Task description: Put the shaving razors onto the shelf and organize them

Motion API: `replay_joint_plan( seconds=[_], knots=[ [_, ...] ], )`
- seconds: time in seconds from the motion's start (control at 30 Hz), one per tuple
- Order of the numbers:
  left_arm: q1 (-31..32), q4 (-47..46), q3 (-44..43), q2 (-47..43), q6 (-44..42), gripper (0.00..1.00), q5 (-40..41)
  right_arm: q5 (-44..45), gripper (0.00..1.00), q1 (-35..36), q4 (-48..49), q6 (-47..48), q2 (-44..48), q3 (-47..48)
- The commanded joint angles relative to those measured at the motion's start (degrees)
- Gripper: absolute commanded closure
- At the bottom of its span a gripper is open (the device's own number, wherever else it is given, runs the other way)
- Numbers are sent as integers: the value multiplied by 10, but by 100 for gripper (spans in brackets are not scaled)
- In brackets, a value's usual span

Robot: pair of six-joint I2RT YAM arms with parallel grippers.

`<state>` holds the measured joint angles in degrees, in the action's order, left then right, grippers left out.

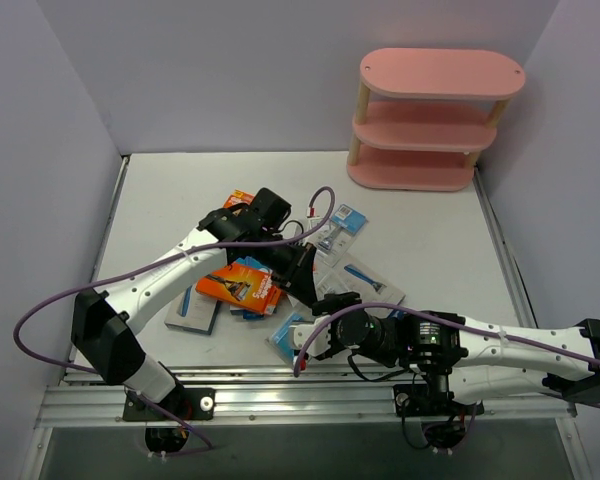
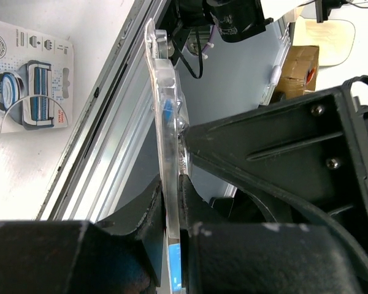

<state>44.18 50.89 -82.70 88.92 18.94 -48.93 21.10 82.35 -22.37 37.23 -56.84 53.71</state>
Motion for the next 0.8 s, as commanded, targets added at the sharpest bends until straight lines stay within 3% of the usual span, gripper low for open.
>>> replay_joint_plan(
  seconds=[0.0, 0.3, 0.6, 0.77],
  knots=[
    [13, -62, -49, -6, 14, 98, -54, -41, 68, 5, 34, -15, -7, 6],
    [13, -104, -57, -2, 50, 98, -73, -63, 76, 9, 54, -33, -6, -6],
    [12, -109, -56, 10, 52, 97, -80, -53, 93, 11, 60, -40, -5, -10],
    [13, -114, -60, 16, 55, 68, -65, -54, 100, 11, 65, -50, 0, -15]
  ],
)
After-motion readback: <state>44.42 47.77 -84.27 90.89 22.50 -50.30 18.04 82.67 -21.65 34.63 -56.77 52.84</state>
